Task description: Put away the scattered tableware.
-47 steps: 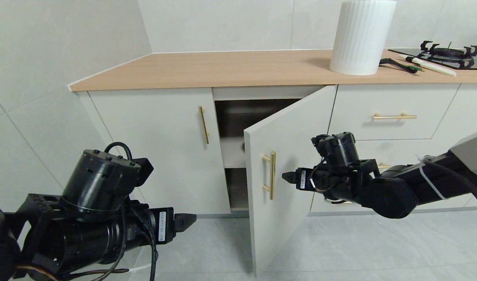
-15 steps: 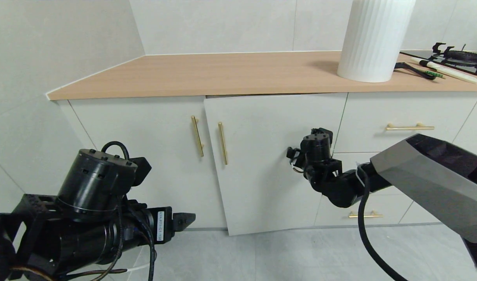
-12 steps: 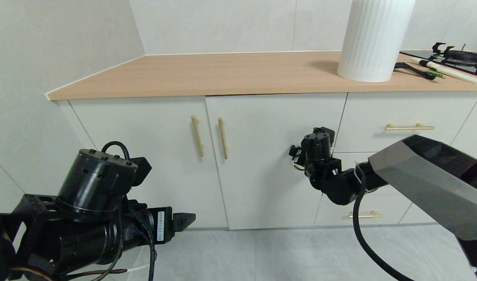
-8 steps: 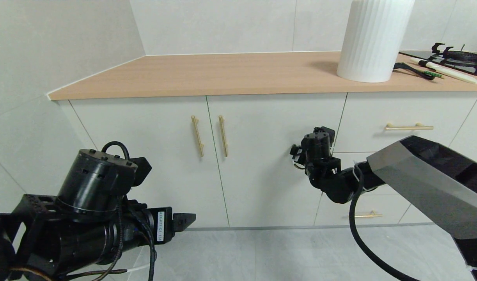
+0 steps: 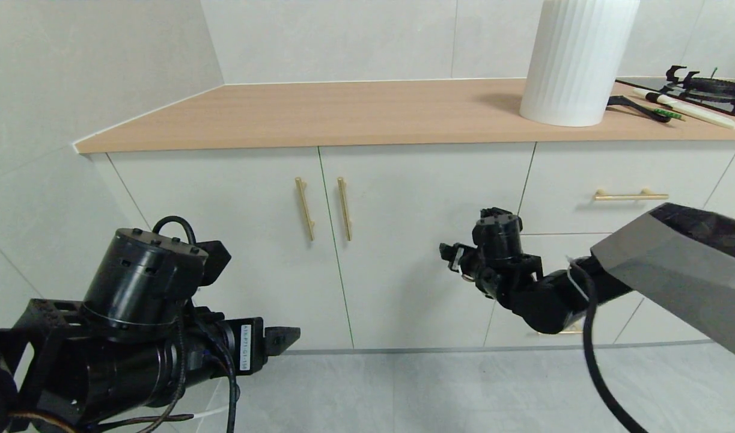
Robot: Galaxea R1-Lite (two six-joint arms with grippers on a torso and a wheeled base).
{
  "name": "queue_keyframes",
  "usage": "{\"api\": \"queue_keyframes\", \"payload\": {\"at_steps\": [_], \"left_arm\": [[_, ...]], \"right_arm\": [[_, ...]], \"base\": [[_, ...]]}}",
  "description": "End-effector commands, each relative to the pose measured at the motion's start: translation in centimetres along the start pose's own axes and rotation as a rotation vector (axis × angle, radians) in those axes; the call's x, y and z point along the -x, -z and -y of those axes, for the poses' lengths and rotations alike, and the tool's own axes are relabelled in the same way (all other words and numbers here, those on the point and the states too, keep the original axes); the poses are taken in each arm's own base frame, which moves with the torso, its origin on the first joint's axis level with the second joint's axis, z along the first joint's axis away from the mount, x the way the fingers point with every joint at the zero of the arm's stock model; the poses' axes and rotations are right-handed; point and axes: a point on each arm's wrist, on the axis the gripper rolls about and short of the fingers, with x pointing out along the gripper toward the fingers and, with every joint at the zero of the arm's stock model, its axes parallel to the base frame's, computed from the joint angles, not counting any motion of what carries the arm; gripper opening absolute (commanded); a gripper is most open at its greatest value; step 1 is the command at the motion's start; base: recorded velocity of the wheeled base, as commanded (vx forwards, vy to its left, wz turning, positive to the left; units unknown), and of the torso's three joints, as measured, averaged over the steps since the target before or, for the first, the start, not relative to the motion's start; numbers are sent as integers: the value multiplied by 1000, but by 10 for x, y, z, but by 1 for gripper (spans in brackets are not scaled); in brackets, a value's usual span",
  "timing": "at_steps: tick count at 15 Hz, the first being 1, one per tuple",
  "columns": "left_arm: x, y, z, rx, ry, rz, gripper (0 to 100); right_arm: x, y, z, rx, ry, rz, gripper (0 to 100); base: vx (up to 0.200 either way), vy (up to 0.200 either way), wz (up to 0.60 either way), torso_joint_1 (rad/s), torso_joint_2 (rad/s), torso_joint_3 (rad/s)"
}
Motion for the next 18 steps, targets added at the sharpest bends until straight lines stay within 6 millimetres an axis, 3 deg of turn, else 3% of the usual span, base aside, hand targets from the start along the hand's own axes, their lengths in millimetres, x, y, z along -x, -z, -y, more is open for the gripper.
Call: {"api": "queue_keyframes", "payload": {"at_steps": [1, 4, 7, 10, 11, 14, 18], "left_arm": [[0, 0, 0, 0, 1, 1, 100], [6, -2, 0, 6, 12, 23, 100], [28, -8, -4, 16, 47, 96, 100], [62, -13, -16, -9, 78, 217, 100], [84, -11, -22, -31, 98, 289, 100], [139, 6, -49, -49, 110, 491, 100], [192, 62, -88, -152, -23, 756, 100]], "right_arm": [[76, -22, 1, 15, -269, -133, 100], [101, -36, 5, 89, -266, -85, 100], [154, -68, 15, 142, -249, 46, 100], [198, -91, 36, 206, -165, 144, 100], [221, -94, 45, 214, -115, 188, 100], [279, -88, 75, 253, -41, 290, 100], [350, -69, 123, 283, 96, 390, 100]], "base": [[0, 0, 0, 0, 0, 0], [0, 0, 0, 0, 0, 0], [0, 0, 0, 0, 0, 0], [0, 0, 0, 0, 0, 0], [0, 0, 0, 0, 0, 0], [0, 0, 0, 0, 0, 0], [0, 0, 0, 0, 0, 0]]}}
